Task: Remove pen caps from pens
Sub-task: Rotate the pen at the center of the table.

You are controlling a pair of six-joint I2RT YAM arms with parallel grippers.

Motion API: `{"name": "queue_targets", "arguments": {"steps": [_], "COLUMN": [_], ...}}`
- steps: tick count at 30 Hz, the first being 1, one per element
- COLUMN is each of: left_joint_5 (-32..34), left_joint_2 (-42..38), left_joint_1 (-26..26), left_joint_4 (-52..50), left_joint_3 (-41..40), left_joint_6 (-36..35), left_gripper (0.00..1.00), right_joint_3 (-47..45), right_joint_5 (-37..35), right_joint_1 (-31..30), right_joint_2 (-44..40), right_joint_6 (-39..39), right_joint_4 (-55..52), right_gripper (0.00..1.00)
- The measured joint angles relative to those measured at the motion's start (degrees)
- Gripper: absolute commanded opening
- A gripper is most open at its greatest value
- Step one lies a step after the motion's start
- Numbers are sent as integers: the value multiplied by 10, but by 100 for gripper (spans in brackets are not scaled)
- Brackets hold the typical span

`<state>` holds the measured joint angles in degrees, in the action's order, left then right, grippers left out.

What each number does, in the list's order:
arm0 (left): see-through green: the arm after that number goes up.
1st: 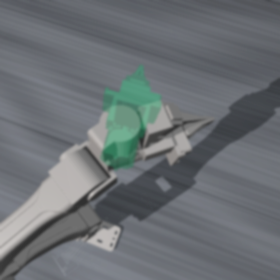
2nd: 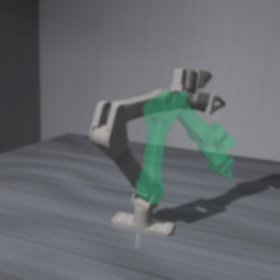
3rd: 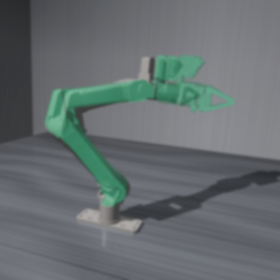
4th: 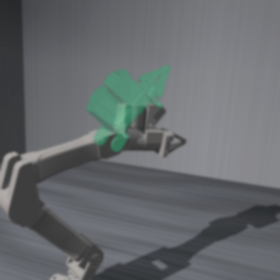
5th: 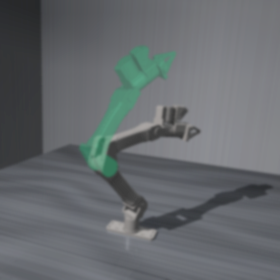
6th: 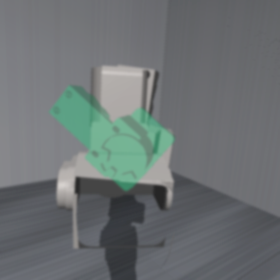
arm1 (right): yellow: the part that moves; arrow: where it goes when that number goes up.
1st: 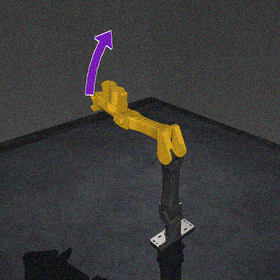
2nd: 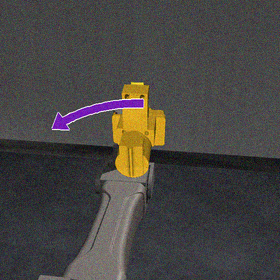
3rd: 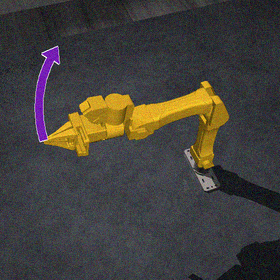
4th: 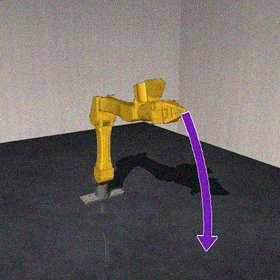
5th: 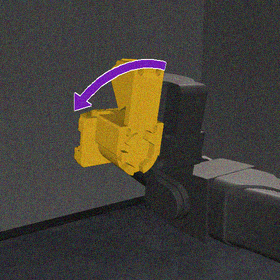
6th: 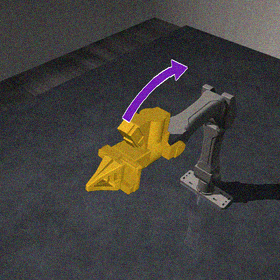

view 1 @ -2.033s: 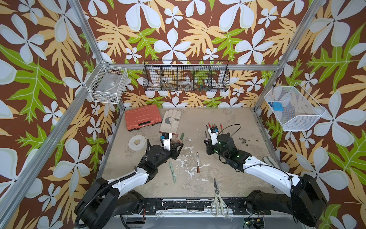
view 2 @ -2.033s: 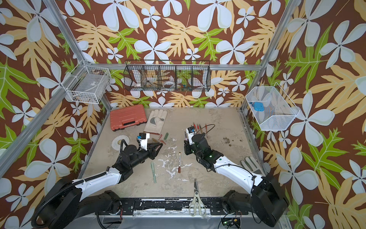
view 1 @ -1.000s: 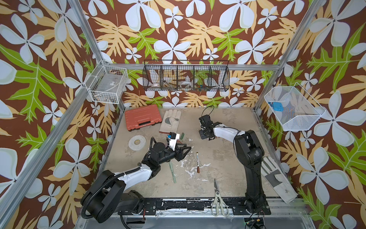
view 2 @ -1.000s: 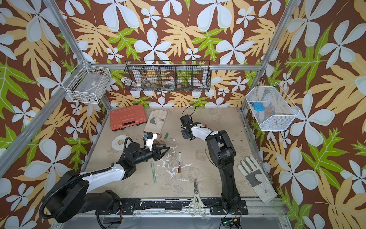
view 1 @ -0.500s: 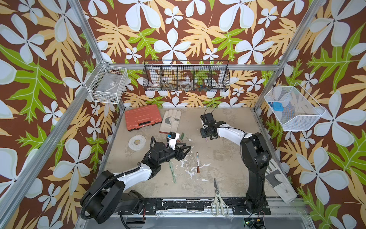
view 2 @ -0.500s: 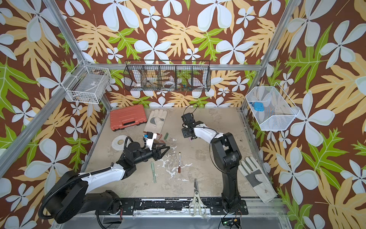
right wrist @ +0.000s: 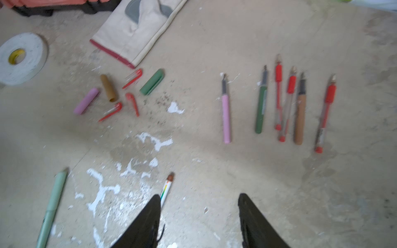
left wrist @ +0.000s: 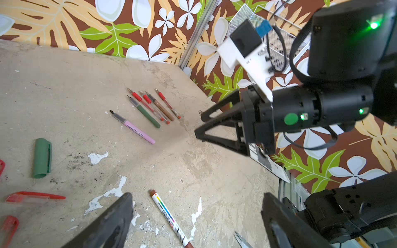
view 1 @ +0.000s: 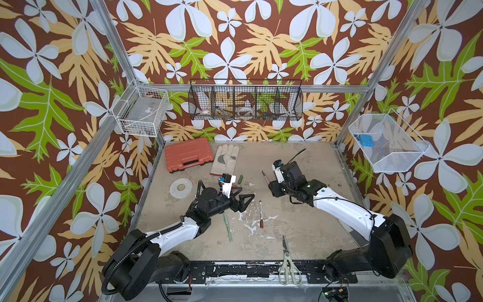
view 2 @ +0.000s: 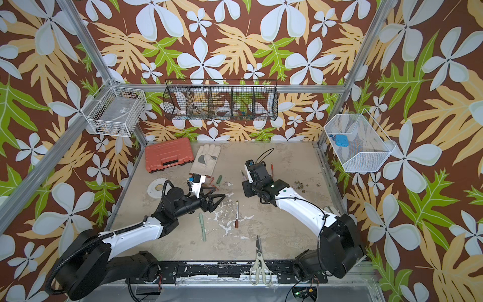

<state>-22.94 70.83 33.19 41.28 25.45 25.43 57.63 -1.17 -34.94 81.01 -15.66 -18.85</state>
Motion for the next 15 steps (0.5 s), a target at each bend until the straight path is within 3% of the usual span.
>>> {"name": "queue_targets", "arguments": {"steps": [5,15], "left_joint_5": [24,138], "left_joint_2": [-21,-64], "left_joint_1": [0,0], "left_joint_4": [-37,-247], "left_joint_3": [5,20], "left_joint_6": [2,89], "left_gripper": [92,83], "right_joint_3": [-66,-122], "right_joint_5": [18,37], "right_joint_1": [-55,-131], "right_joint_2": [-29,-45], "right_joint_6": [-20,-38], "right_joint_4": [13,42], "right_gripper": [56,51]}}
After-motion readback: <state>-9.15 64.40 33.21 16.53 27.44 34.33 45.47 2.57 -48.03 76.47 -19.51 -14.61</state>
